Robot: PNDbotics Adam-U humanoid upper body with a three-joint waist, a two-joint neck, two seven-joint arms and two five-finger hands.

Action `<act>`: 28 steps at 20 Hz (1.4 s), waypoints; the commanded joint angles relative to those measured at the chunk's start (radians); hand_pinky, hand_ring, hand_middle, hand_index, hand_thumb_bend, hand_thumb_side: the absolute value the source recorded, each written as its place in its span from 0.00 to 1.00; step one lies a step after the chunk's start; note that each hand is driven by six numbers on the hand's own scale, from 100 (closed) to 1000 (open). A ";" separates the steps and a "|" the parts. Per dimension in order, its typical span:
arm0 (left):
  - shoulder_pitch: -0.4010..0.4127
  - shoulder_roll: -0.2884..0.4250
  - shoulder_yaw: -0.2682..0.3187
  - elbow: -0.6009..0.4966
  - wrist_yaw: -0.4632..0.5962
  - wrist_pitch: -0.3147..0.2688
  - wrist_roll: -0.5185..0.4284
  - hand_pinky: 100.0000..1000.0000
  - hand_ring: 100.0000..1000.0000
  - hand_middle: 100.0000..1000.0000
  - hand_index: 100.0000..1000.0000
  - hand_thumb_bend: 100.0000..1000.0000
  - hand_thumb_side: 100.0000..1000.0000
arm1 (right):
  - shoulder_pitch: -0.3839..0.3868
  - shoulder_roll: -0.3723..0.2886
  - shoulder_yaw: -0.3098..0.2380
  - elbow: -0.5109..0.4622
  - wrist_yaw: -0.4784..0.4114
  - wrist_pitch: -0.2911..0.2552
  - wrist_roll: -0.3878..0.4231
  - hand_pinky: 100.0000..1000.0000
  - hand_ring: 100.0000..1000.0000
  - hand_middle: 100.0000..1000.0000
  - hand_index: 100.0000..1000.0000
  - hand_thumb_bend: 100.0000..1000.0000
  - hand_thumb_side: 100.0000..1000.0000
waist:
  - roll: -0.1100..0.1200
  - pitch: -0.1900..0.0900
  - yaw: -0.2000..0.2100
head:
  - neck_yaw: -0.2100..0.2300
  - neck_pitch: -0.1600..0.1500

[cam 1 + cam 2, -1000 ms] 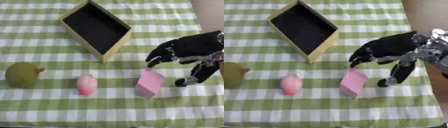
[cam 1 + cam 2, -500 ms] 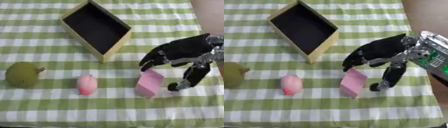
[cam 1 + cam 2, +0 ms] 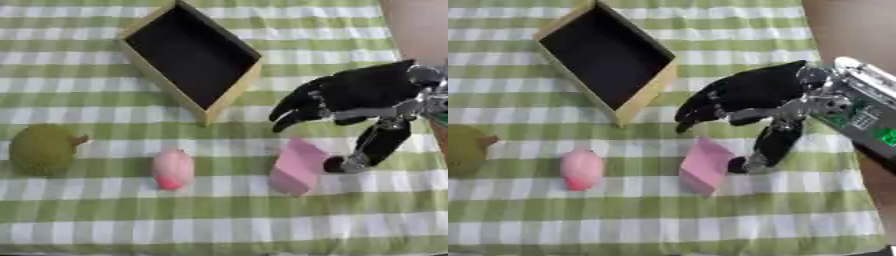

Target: Pick up objects on the table and place them in the box.

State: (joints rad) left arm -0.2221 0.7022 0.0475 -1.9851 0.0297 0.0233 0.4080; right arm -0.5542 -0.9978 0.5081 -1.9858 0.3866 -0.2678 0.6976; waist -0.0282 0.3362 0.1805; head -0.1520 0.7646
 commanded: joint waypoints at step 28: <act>-0.021 0.005 0.005 -0.015 0.013 0.003 0.000 0.79 0.75 0.74 0.81 0.56 0.76 | -0.010 0.029 0.049 0.063 0.009 0.026 0.061 0.93 0.93 0.84 0.89 0.30 0.00 | -0.012 0.003 0.022 | -0.022 0.005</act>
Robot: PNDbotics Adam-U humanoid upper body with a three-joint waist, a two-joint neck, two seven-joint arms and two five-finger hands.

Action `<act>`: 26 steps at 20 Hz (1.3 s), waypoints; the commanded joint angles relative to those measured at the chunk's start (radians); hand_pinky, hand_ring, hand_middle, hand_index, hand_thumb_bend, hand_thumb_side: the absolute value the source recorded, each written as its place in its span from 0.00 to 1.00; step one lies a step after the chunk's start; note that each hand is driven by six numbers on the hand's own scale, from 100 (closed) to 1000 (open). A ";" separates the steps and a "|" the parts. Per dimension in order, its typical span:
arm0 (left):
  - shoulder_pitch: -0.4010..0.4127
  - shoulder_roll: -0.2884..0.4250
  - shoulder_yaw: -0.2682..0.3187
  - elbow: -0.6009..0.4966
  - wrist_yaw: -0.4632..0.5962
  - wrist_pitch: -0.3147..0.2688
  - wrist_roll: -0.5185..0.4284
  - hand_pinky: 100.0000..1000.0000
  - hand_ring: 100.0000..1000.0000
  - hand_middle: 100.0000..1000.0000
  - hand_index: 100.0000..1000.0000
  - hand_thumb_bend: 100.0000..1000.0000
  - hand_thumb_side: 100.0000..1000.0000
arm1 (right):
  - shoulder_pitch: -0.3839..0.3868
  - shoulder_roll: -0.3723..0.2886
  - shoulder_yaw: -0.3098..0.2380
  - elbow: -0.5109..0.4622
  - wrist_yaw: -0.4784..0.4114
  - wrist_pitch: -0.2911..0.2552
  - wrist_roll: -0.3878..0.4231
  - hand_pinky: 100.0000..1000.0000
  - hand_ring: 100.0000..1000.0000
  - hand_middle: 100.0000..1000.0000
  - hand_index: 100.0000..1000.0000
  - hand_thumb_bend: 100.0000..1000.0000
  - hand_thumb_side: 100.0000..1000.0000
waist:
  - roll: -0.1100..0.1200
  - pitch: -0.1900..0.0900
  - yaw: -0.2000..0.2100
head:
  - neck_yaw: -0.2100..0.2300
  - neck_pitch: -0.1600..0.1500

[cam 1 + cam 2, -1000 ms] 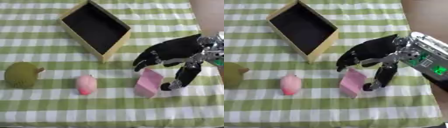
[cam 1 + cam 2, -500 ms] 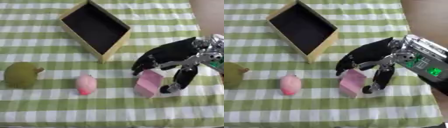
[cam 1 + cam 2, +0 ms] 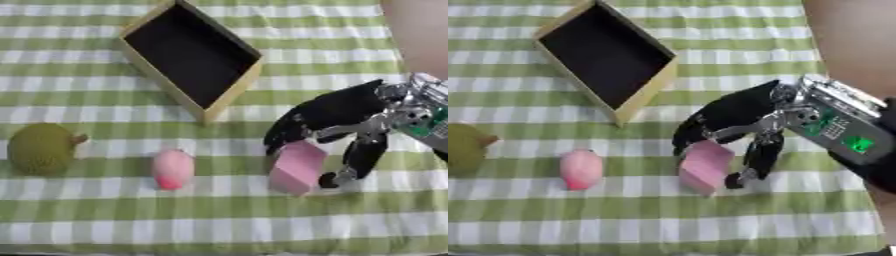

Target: Pick up objects on the table and place them in the box.

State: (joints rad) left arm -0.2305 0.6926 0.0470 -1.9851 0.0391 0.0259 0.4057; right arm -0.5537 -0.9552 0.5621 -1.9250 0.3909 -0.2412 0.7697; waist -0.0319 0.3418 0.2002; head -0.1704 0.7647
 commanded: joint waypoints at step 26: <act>-0.020 0.016 0.000 -0.015 0.007 0.007 0.000 0.78 0.75 0.73 0.80 0.54 0.75 | -0.166 -0.012 -0.143 -0.075 -0.112 0.110 -0.168 0.87 0.78 0.56 0.64 0.10 0.00 | -0.012 -0.015 -0.001 | -0.004 0.005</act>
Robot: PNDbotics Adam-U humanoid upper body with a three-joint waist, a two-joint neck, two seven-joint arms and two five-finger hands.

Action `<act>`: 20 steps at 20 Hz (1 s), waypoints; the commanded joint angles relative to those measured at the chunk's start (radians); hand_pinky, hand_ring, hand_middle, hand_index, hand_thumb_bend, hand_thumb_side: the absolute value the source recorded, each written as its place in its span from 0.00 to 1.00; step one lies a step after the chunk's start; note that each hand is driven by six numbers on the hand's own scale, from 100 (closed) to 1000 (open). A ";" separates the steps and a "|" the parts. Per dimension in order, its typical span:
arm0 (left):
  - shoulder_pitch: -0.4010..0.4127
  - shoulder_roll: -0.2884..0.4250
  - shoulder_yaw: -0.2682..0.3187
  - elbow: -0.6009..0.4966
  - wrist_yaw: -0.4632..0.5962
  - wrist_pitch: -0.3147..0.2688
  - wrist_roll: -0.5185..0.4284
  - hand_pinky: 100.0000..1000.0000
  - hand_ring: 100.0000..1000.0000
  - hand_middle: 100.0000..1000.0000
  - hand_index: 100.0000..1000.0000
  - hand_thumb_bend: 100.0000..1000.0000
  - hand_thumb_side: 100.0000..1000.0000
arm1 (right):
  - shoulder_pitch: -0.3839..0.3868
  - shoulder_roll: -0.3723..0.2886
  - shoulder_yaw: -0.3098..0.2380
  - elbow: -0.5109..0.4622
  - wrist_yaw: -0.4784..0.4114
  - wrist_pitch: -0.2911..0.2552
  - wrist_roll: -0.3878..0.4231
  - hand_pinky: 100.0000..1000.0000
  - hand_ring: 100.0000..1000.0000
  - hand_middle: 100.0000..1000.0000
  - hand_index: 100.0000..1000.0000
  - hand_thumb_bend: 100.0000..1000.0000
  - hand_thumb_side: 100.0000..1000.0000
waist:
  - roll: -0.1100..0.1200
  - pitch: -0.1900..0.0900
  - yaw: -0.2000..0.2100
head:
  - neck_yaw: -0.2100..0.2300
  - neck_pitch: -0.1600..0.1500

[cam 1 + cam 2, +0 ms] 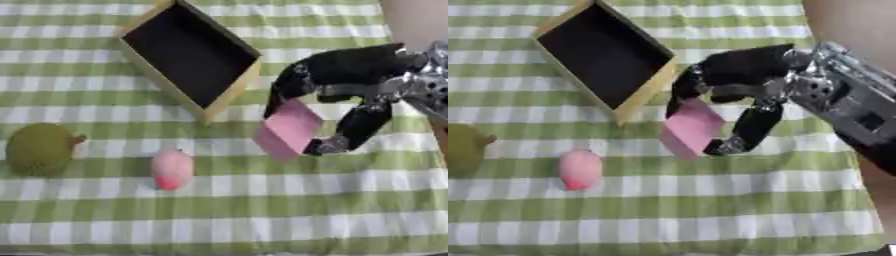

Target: Pick up objects on the table and place them in the box.

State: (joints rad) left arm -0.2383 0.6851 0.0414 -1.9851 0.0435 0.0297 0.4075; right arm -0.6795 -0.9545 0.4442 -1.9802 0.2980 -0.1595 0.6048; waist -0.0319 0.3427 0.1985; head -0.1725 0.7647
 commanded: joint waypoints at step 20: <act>-0.043 0.020 -0.007 -0.015 0.014 0.003 -0.017 0.78 0.75 0.73 0.79 0.54 0.75 | -0.463 0.376 0.016 0.685 0.239 -0.076 -0.002 0.87 0.80 0.60 0.67 0.13 0.00 | -0.024 -0.012 0.027 | -0.043 0.005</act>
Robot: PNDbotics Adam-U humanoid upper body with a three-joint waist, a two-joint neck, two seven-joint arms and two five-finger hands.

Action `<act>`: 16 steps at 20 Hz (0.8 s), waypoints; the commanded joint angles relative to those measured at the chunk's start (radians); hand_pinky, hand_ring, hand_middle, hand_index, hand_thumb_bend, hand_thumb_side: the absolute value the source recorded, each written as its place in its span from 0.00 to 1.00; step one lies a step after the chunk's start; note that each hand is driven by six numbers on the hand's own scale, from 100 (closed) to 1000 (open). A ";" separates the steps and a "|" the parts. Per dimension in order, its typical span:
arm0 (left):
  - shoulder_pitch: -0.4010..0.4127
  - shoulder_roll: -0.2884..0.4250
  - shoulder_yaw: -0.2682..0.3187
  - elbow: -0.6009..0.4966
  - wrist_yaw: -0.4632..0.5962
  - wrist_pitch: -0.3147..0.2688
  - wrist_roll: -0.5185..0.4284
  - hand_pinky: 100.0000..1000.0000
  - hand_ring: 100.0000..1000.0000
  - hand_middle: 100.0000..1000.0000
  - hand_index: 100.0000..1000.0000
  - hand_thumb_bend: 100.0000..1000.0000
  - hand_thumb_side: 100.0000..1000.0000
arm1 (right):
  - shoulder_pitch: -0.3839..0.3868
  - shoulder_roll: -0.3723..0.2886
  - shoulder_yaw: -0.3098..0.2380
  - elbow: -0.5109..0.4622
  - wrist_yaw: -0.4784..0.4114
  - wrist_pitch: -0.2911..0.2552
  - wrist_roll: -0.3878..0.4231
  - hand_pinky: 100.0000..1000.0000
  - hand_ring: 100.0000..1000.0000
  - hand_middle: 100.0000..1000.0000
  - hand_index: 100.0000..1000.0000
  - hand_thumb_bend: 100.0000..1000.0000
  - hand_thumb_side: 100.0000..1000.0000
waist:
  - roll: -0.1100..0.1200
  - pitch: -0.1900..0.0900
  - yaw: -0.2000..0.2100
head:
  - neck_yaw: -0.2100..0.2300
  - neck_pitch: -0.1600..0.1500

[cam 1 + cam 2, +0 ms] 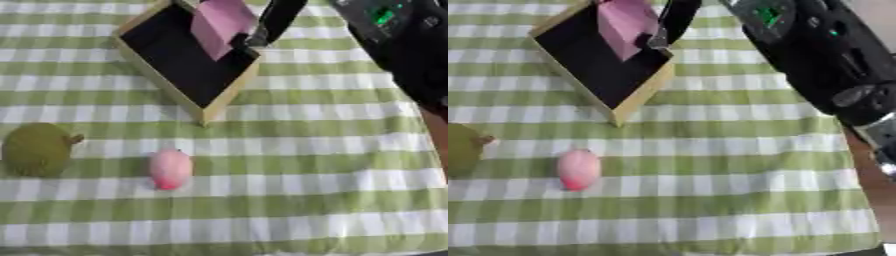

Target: Pick up objects on the table and place them in the box.

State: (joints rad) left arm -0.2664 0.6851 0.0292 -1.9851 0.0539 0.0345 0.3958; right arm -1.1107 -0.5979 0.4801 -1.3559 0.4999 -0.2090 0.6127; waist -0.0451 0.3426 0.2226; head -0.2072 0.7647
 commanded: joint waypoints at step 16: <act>-0.028 0.007 0.004 -0.015 0.010 -0.003 -0.007 0.78 0.75 0.73 0.79 0.53 0.75 | -0.035 0.116 -0.039 0.313 0.168 -0.173 -0.023 0.91 0.93 0.83 0.90 0.29 0.06 | -0.017 0.002 0.025 | -0.022 0.005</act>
State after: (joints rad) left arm -0.2823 0.6755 0.0285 -1.9851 0.0621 0.0325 0.3903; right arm -1.1253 -0.4734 0.4568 -1.0459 0.6526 -0.3699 0.5860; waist -0.0518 0.3508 0.2460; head -0.2267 0.7647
